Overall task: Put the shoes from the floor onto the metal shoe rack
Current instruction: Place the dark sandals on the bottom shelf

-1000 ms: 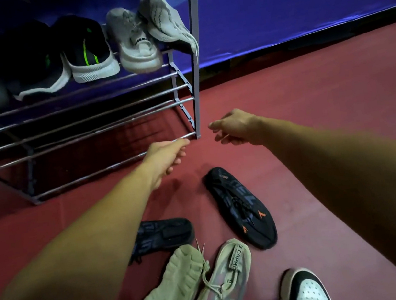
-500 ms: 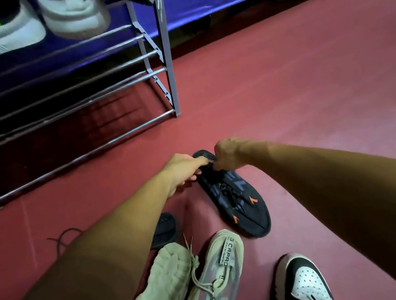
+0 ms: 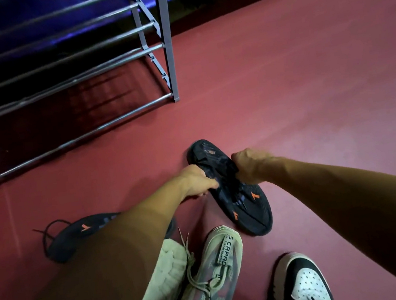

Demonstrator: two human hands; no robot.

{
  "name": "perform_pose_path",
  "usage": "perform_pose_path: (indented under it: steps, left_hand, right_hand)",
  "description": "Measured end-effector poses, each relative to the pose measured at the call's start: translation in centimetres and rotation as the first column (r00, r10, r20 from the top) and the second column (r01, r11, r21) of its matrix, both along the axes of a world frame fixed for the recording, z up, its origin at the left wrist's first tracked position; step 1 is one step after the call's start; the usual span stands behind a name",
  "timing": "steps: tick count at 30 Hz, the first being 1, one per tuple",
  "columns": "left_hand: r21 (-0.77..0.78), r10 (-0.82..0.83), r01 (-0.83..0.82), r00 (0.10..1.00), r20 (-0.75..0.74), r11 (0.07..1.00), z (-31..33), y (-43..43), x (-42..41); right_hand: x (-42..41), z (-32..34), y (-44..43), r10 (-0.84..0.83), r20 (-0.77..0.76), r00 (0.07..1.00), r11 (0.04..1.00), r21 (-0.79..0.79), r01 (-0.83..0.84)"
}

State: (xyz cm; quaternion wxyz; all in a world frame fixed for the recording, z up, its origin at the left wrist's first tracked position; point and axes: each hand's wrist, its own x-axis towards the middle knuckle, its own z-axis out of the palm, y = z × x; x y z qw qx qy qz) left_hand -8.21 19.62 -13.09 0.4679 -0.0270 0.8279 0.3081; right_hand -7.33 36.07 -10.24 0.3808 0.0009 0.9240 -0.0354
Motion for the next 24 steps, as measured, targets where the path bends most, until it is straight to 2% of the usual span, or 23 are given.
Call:
perform_pose_path:
  steps: [3,8,12,16,19,24]
  left_hand:
    - [0.018,0.032,-0.031,0.996,-0.086,0.999,0.7,1.0,0.1]
    - [0.051,0.047,-0.043,0.996,-0.072,0.998,2.4,1.6,0.6]
    - [-0.020,0.118,-0.121,0.987,-0.105,0.992,1.9,0.7,2.4]
    - [-0.135,0.052,-0.064,0.995,-0.089,0.989,0.1,0.4,4.4]
    - [-0.135,0.007,-0.017,0.997,-0.071,0.991,-0.3,0.6,4.5]
    - [-0.160,-0.013,-0.011,0.989,-0.147,0.987,0.3,1.1,4.2]
  right_hand:
    - [0.0,0.4,-0.1,-0.020,-0.023,1.000,1.000,0.020,0.021]
    - [-0.2,2.0,-0.9,-0.090,0.060,0.994,0.995,-0.039,0.093]
    - [1.1,1.9,-1.7,-0.070,0.039,0.997,0.997,-0.031,0.071]
    - [2.4,0.6,-1.7,-0.107,-0.014,0.994,0.994,-0.030,0.106]
    - [2.0,0.5,-1.3,-0.102,0.017,0.995,0.994,-0.040,0.102]
    - [0.8,1.4,-0.8,-0.089,0.026,0.996,0.995,-0.033,0.090]
